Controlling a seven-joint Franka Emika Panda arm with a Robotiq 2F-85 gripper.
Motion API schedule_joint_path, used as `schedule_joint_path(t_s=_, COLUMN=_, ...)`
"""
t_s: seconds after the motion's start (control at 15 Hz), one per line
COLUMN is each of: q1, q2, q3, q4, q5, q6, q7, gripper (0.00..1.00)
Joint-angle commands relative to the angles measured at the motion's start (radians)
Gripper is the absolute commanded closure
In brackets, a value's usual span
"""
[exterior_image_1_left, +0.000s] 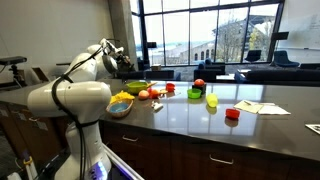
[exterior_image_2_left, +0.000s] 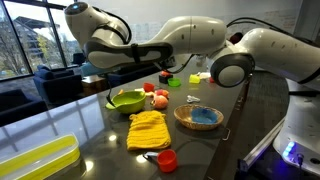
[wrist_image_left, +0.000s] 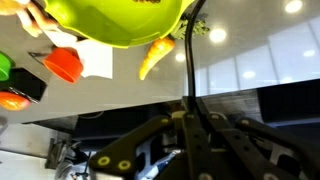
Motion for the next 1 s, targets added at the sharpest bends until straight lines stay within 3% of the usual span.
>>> schedule_joint_path(t_s=0.0, q1=0.022, q2=-0.022, q3=-0.014, q4=0.0, q5=-0.03, q6=-0.156, q7=0.163, gripper=0.99)
schedule_joint_path(t_s=0.4, q1=0.049, q2=-0.027, q3=-0.044, q4=0.001, q5=-0.11, q6=-0.379, q7=0.338, gripper=0.99)
schedule_joint_path(t_s=0.93, q1=0.13, q2=-0.078, q3=-0.114, q4=0.001, q5=-0.307, q6=-0.579, q7=0.189, gripper=0.99)
